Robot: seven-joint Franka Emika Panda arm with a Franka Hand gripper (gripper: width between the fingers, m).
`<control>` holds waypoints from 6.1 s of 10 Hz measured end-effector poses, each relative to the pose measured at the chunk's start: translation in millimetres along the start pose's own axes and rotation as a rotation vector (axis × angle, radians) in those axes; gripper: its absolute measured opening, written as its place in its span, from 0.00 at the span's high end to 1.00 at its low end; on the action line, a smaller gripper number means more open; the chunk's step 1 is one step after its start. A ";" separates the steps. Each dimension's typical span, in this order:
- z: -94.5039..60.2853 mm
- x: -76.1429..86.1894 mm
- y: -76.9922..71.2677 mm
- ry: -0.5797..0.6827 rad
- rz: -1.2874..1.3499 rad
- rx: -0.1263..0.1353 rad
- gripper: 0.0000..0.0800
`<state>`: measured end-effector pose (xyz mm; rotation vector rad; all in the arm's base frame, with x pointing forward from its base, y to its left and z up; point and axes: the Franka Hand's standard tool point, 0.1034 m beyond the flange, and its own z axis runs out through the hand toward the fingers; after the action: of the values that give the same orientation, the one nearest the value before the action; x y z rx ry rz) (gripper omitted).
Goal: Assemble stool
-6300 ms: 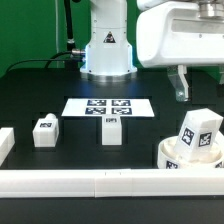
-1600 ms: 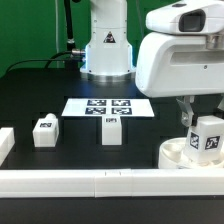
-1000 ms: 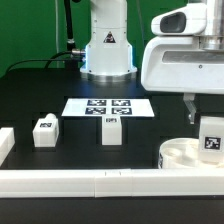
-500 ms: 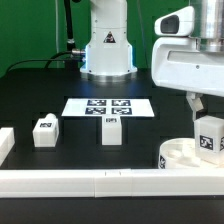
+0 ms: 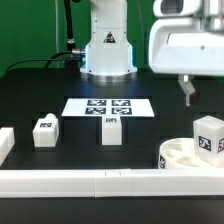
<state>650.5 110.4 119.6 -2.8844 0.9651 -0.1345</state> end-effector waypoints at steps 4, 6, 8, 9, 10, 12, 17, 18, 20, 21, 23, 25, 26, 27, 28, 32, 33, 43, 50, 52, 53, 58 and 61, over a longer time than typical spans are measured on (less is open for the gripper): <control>3.9 -2.7 2.6 -0.027 -0.438 -0.042 0.19; -0.4 3.7 -0.7 -0.042 -0.697 -0.050 0.19; 0.9 3.2 0.1 -0.046 -0.823 -0.048 0.19; 0.9 3.3 0.3 -0.047 -0.868 -0.047 0.19; 1.0 3.5 0.6 -0.049 -0.962 -0.048 0.19; 3.7 4.8 1.1 -0.077 -1.397 -0.107 0.19; 7.3 7.5 3.5 -0.102 -1.813 -0.132 0.19; 11.0 6.8 1.0 -0.127 -1.975 -0.142 0.19; 11.7 10.0 2.9 -0.139 -2.096 -0.144 0.19; 12.1 10.4 3.6 -0.146 -2.155 -0.142 0.19; 15.3 9.6 5.1 -0.187 -2.401 -0.155 0.19; 20.1 7.6 8.0 -0.246 -2.604 -0.162 0.19; 23.3 5.8 8.4 -0.261 -2.668 -0.171 0.19; 26.6 3.7 9.4 -0.277 -2.716 -0.168 0.19; 29.6 2.4 10.3 -0.278 -2.686 -0.166 0.19; 34.2 1.7 13.0 -0.287 -2.684 -0.161 0.51; 34.1 2.0 13.3 -0.288 -2.684 -0.161 0.51; 33.9 -4.1 21.7 -0.211 -2.035 -0.208 0.58; 33.7 -12.7 21.1 -0.136 -1.376 -0.214 0.58; 33.8 -13.9 20.2 -0.124 -1.249 -0.208 0.58; 33.9 -14.9 19.3 -0.116 -1.167 -0.208 0.58; 35.8 -22.8 12.2 -0.065 -0.450 -0.177 0.58; 36.0 -23.6 10.0 -0.046 -0.214 -0.167 0.58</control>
Offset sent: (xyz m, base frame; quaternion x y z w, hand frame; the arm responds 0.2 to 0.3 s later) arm 0.0051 0.0008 -0.0025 -0.0801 -0.0334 -0.3257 0.9415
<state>629.9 119.0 81.5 -3.1229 0.6880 -0.0020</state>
